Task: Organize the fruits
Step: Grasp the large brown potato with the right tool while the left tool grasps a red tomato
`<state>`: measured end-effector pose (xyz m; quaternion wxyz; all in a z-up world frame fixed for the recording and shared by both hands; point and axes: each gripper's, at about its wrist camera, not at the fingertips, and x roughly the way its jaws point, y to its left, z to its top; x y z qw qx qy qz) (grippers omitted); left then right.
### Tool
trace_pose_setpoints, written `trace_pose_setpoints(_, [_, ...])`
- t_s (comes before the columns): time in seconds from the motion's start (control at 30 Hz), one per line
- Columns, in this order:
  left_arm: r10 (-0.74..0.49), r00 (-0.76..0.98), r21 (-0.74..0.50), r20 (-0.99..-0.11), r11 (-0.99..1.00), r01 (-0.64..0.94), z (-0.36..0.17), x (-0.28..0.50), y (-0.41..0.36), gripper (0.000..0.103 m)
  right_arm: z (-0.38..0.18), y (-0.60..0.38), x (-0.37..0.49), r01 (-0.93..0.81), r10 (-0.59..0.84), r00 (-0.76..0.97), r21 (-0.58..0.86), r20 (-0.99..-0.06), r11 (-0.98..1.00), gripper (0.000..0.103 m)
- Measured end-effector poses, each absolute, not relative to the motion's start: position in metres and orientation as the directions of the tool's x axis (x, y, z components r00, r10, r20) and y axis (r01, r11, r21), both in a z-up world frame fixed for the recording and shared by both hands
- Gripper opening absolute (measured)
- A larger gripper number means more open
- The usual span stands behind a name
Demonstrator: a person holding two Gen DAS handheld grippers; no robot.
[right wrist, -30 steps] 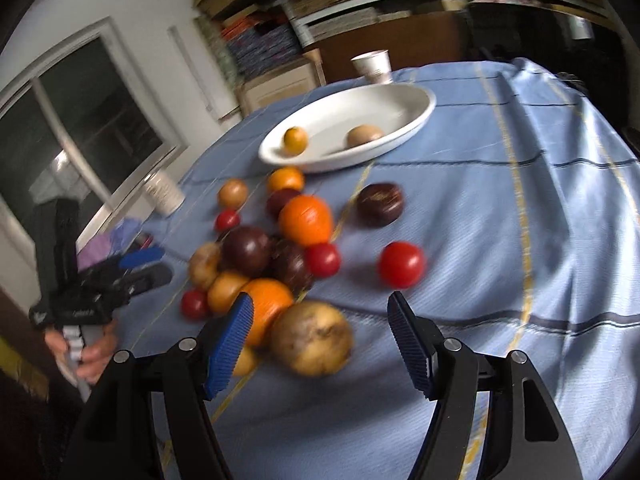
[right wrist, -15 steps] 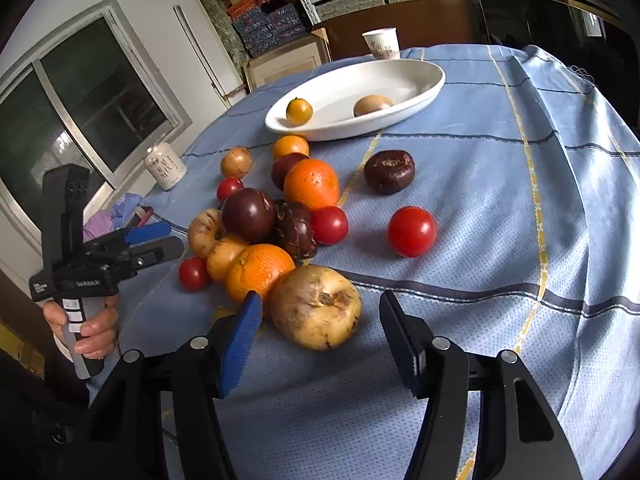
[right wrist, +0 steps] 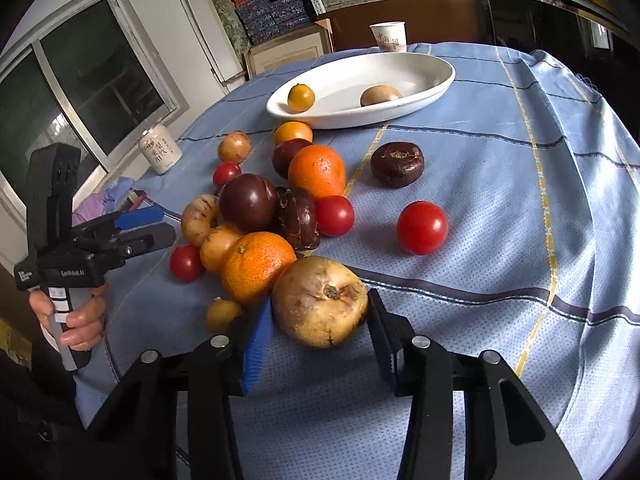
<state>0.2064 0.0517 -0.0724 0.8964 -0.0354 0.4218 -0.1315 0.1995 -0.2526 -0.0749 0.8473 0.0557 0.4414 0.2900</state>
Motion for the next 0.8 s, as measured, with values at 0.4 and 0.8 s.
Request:
trace_pose_setpoints(0.4, [-0.427, 0.484, -0.231, -0.764, 0.881, 0.413, -0.080, 0.196, 0.022, 0.053, -0.064, -0.279, 0.205, -0.358, 0.553, 0.534, 0.422, -0.639, 0.833, 0.046])
trace_pose_setpoints(0.8, [-0.409, 0.452, -0.240, -0.793, 0.891, 0.385, -0.090, 0.204, 0.024, 0.037, -0.065, -0.277, 0.203, -0.371, 0.557, 0.521, 0.417, -0.647, 0.830, 0.046])
